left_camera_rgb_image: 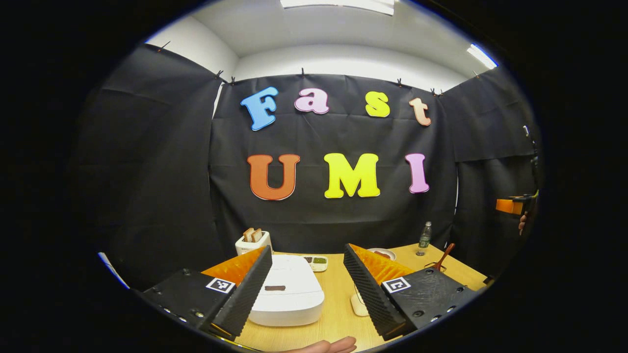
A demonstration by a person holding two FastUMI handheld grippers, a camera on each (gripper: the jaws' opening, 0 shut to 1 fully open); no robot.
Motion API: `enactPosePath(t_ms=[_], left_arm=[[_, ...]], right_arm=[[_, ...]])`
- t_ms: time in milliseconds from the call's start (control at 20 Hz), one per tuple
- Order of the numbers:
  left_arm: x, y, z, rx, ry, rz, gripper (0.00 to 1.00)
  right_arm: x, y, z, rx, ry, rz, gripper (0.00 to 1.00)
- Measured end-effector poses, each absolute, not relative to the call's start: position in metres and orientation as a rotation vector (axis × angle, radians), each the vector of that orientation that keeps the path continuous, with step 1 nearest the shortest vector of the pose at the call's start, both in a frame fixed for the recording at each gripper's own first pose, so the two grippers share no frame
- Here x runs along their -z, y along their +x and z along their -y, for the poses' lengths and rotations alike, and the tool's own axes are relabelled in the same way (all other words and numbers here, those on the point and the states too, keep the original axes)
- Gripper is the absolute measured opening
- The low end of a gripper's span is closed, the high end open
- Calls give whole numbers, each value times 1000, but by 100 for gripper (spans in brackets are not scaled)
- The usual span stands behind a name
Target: Close the left gripper, press the button to open the rice cooker; take a wooden spoon from the chopstick holder with the right hand, scoop a spoonful of rice and pour it into the rice cooker, then put the wooden spoon back into the chopstick holder.
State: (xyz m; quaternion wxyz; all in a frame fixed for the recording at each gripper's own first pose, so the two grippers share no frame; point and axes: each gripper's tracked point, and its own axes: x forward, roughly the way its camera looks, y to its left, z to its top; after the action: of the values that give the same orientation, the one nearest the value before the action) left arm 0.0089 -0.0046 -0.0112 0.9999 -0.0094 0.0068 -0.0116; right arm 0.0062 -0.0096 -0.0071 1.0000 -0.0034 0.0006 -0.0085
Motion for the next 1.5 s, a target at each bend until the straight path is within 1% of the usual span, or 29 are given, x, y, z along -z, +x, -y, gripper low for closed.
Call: enactPosePath(t_ms=[50,100,150,250,300,350,450,500,550,600,650,950,1000,1100,1200,1300,1350,1500], left_arm=[[11,9,4,24,-21,-10,94],[13,9,5,26,-23,-8,93],[13,10,6,31,-25,-1,93],[13,15,5,32,-35,5,92],[10,20,2,28,-39,15,75],[9,24,0,19,-37,26,80],[14,28,-4,18,-42,19,71],[20,31,-2,28,-51,2,51],[24,34,-3,31,-60,-7,54],[27,35,-7,28,-65,-24,46],[30,39,-12,16,-57,-28,43],[40,62,-36,-44,32,-17,42],[52,67,-37,-37,15,-47,0],[60,75,-36,-37,1,-73,5],[71,83,-38,-40,14,-98,7],[89,101,-37,-52,26,-138,6],[101,98,-39,-59,37,-170,0],[137,113,-40,-60,23,-281,0]], right_arm=[[9,6,11,20,-9,-1,100],[10,6,11,20,-6,-2,96],[11,6,11,16,1,-3,100],[15,4,12,6,8,-4,100],[16,4,12,3,5,-3,100],[17,3,13,2,0,1,100],[19,2,9,-6,-10,4,100],[19,1,6,-11,-15,7,100],[21,0,4,-16,-19,8,100],[23,0,3,-21,-24,4,100],[26,-1,1,-23,-26,1,100],[40,1,-9,-52,-52,6,100],[43,3,-10,-53,-54,5,100],[52,10,-10,-54,-59,-7,100],[61,18,-8,-50,-61,-27,100],[68,25,-3,-43,-61,-44,100],[72,30,1,-35,-57,-47,100],[84,44,14,-10,-53,-72,100]])
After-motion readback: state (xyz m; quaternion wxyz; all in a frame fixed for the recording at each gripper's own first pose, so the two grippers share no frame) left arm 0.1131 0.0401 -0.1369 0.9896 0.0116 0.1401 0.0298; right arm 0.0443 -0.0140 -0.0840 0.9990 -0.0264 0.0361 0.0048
